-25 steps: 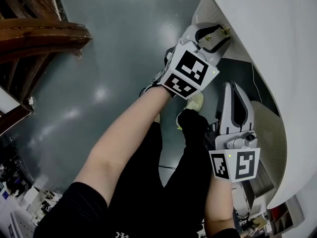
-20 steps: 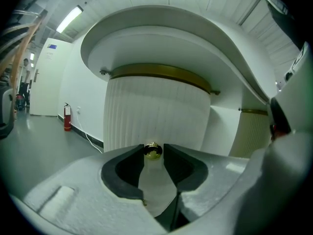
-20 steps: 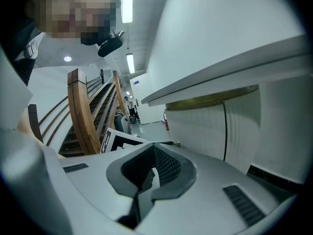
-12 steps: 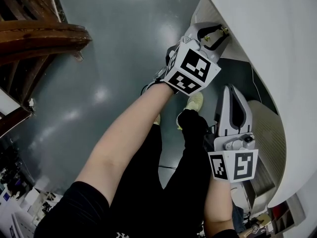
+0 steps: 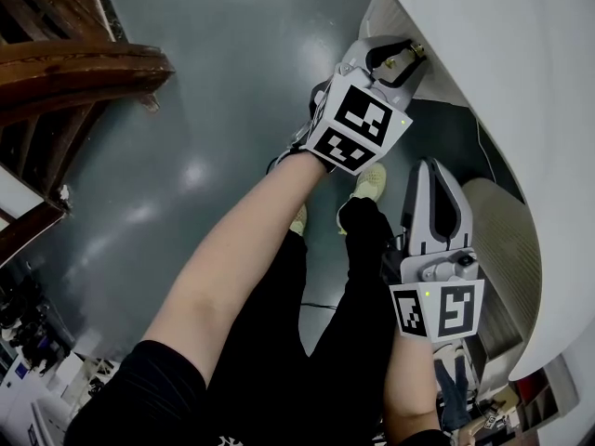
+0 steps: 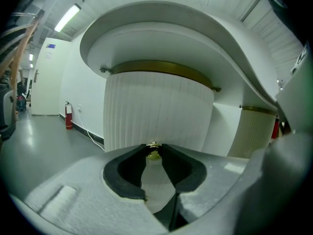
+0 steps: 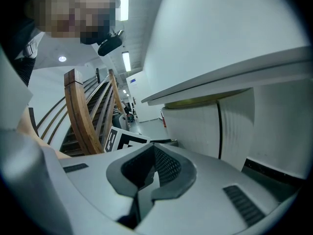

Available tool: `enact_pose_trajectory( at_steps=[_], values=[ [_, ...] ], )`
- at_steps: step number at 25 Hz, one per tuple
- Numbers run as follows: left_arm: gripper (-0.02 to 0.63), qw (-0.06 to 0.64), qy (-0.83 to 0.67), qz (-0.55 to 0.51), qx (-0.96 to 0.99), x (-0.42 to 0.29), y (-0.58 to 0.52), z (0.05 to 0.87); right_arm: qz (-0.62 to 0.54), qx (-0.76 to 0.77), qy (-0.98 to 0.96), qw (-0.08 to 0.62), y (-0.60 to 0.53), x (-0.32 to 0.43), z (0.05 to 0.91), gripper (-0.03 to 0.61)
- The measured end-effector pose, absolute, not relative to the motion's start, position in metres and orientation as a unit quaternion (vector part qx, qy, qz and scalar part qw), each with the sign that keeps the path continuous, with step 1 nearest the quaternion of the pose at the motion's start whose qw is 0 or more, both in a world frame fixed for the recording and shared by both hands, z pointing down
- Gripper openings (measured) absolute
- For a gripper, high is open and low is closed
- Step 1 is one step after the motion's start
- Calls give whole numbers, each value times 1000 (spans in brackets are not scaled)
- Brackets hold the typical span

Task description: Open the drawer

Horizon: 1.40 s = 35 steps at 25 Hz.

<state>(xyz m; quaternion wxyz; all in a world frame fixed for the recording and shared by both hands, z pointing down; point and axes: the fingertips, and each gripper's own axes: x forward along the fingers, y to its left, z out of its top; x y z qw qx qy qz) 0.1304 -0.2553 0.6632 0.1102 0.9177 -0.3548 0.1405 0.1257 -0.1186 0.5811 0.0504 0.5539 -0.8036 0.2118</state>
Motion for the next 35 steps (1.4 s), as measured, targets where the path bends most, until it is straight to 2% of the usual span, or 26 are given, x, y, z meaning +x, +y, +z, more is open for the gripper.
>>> enact_pose_trajectory(
  at_steps=[15, 35],
  values=[
    [109, 144, -370, 165, 903, 78, -210, 666, 234, 551, -799, 56, -92, 100, 556, 15],
    [109, 153, -352, 201, 901, 7, -147, 669, 231, 546, -803, 60, -53, 47, 520, 15]
  ],
)
